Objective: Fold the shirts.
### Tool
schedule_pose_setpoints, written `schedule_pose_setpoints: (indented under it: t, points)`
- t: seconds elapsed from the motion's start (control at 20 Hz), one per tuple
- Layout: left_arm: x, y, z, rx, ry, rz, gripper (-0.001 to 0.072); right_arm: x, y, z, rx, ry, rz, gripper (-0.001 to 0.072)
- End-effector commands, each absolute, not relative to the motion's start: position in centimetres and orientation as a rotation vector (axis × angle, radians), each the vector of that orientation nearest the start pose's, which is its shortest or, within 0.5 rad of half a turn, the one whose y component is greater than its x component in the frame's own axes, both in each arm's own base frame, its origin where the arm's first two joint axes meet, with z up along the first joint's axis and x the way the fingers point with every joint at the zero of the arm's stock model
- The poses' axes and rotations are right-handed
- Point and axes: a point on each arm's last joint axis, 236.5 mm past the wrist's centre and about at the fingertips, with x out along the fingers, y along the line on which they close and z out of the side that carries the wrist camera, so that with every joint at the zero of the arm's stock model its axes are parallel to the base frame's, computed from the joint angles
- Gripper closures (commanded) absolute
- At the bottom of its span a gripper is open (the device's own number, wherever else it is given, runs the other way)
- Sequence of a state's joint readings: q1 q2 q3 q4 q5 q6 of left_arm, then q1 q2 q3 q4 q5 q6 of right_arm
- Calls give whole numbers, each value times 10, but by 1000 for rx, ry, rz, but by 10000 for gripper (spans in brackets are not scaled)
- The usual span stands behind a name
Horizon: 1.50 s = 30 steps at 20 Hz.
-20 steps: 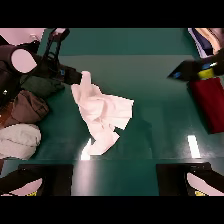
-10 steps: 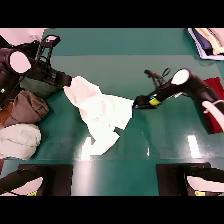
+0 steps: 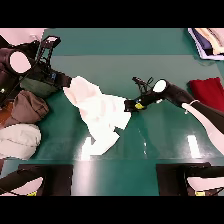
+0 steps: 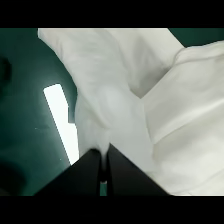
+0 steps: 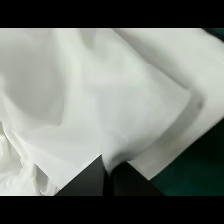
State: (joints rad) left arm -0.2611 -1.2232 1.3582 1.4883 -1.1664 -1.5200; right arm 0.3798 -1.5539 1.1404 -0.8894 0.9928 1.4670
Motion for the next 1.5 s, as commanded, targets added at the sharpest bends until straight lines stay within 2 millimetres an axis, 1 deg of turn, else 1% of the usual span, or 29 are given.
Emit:
schedule_pose_setpoints:
  t: [0.0, 0.05, 0.1, 0.15, 0.2, 0.25, 0.3, 0.35, 0.4, 0.5, 0.55, 0.65, 0.7, 0.75, 0.8, 0.9, 1.0, 1.05, 1.1, 1.15, 1.2, 1.25, 1.3, 1.4, 1.45]
  points:
    - [403, -125, 119, 112, 991, -314, 680, 356, 283, -29, 305, 1348, 673, 695]
    - [406, -125, 138, 108, 939, -315, 681, 365, 283, -1, 288, 1287, 700, 696]
    - [409, -126, 165, 101, 868, -317, 681, 375, 282, 36, 286, 1202, 724, 697]
    - [410, -126, 203, 92, 773, -319, 680, 385, 278, 77, 286, 1106, 739, 696]
    - [406, -124, 249, 82, 664, -321, 681, 392, 272, 123, 286, 996, 750, 696]
    - [398, -122, 293, 71, 558, -324, 681, 396, 263, 174, 285, 873, 756, 697]
    - [385, -119, 340, 61, 446, -326, 681, 396, 251, 222, 283, 758, 755, 697]
    - [367, -115, 382, 50, 348, -329, 681, 391, 238, 270, 279, 640, 749, 697]
    - [346, -110, 421, 40, 252, -332, 680, 382, 224, 313, 272, 536, 742, 697]
    - [301, -98, 485, 22, 87, -335, 680, 354, 198, 379, 249, 380, 723, 697]
    - [279, -93, 508, 13, 20, -338, 680, 339, 187, 402, 236, 323, 712, 697]
    - [240, -86, 544, -25, -84, -352, 680, 310, 167, 437, 210, 231, 683, 697]
    - [223, -87, 558, -43, -127, -375, 680, 296, 158, 449, 197, 198, 664, 697]
    - [210, -92, 568, -62, -159, -412, 680, 283, 150, 456, 185, 176, 646, 697]
    - [197, -100, 577, -89, -190, -464, 681, 271, 142, 462, 174, 160, 621, 697]
    - [179, -124, 589, -154, -222, -594, 681, 256, 124, 468, 170, 139, 559, 697]
    - [165, -141, 594, -183, -232, -694, 681, 247, 106, 468, 164, 136, 481, 697]
    - [164, -145, 593, -182, -230, -711, 681, 248, 94, 465, 183, 148, 433, 697]
    - [168, -146, 590, -181, -218, -711, 681, 252, 82, 459, 207, 178, 382, 697]
    - [177, -146, 585, -176, -199, -697, 681, 256, 70, 449, 219, 214, 336, 697]
    - [191, -145, 574, -169, -167, -673, 682, 263, 58, 436, 244, 269, 295, 697]
    - [209, -147, 558, -165, -118, -653, 682, 269, 49, 421, 272, 331, 268, 697]
    - [234, -148, 536, -155, -53, -626, 682, 278, 42, 404, 299, 406, 255, 697]
    - [288, -160, 482, -150, 108, -601, 682, 297, 35, 367, 339, 556, 266, 697]
    - [315, -168, 449, -147, 208, -596, 682, 307, 34, 349, 353, 627, 277, 697]
